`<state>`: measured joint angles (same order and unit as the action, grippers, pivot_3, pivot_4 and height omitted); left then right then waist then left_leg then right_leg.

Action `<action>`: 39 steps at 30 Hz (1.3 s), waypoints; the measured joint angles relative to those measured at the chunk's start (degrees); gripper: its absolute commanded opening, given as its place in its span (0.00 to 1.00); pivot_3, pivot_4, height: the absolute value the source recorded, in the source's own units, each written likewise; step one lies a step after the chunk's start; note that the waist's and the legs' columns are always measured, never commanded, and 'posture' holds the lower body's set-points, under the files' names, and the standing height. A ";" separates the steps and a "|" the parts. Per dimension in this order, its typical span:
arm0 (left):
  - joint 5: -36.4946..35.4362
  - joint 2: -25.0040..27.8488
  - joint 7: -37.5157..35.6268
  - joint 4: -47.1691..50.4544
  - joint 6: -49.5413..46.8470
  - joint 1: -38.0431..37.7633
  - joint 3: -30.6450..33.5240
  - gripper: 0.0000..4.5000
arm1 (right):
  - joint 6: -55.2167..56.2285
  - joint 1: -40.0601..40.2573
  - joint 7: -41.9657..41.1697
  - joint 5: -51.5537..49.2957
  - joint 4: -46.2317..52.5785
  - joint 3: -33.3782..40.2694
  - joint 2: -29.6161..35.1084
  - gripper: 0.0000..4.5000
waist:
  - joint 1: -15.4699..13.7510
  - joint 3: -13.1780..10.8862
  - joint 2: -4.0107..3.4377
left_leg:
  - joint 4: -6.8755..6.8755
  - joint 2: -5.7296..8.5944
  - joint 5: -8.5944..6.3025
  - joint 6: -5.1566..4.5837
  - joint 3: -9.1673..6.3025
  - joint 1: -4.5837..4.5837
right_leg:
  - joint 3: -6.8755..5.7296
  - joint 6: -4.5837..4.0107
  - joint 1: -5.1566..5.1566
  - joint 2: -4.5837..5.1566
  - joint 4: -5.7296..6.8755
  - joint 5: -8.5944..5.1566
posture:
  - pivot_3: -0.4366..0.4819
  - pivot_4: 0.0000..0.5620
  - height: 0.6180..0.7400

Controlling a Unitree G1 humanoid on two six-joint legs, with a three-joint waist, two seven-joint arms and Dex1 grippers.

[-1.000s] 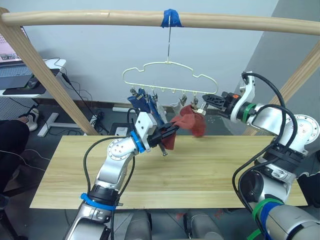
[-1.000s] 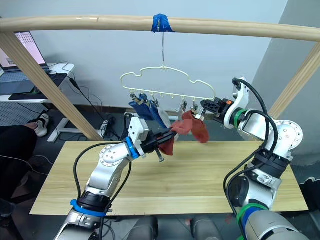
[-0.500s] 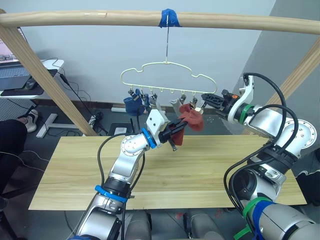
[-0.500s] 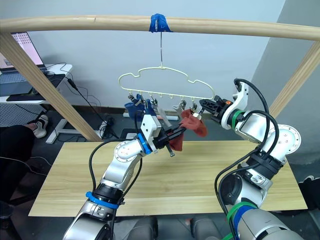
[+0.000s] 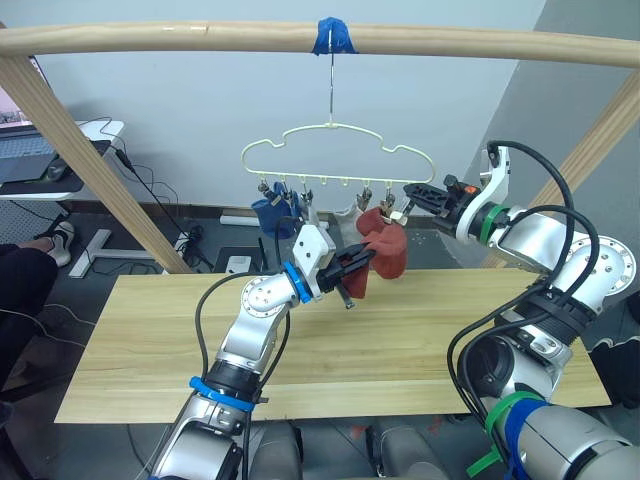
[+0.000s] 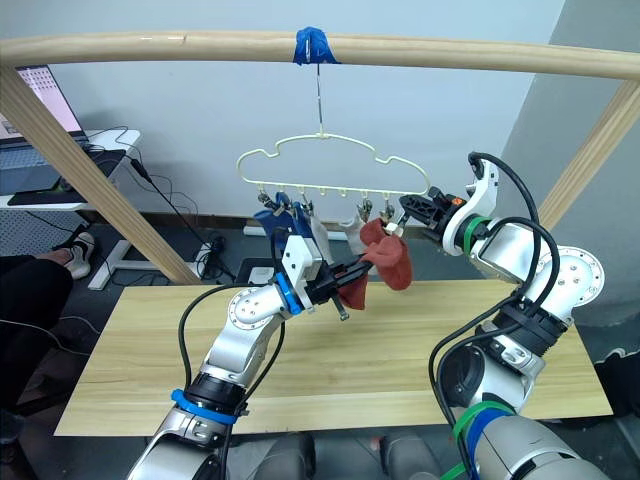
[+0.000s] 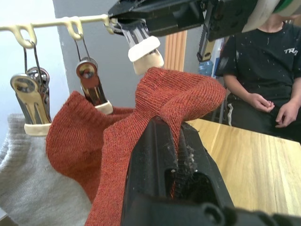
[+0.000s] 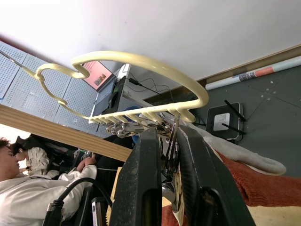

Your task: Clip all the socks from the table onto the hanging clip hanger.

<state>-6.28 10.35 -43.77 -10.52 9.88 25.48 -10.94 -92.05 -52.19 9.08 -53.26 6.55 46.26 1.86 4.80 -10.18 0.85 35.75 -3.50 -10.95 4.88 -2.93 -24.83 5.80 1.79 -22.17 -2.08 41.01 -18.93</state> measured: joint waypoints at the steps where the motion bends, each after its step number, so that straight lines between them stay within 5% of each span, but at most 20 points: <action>1: 0.00 -0.08 0.26 0.00 0.05 0.22 0.02 0.00 | 0.00 0.00 0.00 -0.01 0.00 -0.03 0.00 0.10 | 0.00 0.00 0.00 | 0.00 0.00 0.00 0.00 0.00 0.00 | 0.00 0.00 0.00 0.00 0.00 0.00 | 0.45 0.20 1.00; 27: -0.11 -0.57 1.81 -1.35 0.92 3.11 0.22 0.00 | 0.00 1.25 0.43 -2.61 0.11 -2.30 0.42 0.10 | 0.17 0.00 0.00 | 0.00 0.00 0.00 0.00 0.00 0.00 | 0.01 0.00 0.00 -0.01 0.00 0.00 | 0.44 0.19 1.00; 30: -0.11 -0.58 1.77 -1.35 0.92 3.27 0.17 0.00 | 0.00 1.52 0.89 -3.72 0.39 -2.65 0.42 0.26 | 0.18 0.00 0.00 | 0.00 0.00 0.00 0.00 0.01 -0.01 | 0.02 0.00 0.00 -0.01 0.00 0.00 | 0.44 0.18 1.00; 39: 0.32 -0.57 1.38 -1.35 2.34 3.47 -0.24 0.00 | 0.01 2.82 0.96 -6.27 2.07 -3.80 1.66 0.94 | 0.19 0.02 -0.02 | 0.02 0.01 0.00 0.00 0.00 -0.01 | 0.02 0.01 0.00 -0.01 -0.01 0.00 | 0.42 0.17 1.00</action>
<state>-5.95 9.78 -42.39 -11.87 12.22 28.95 -11.18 -92.03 -49.37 10.04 -59.53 8.61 42.46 3.52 4.99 -10.16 0.83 35.76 -3.49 -10.95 4.88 -2.92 -24.85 5.82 1.80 -22.17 -2.09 41.00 -18.93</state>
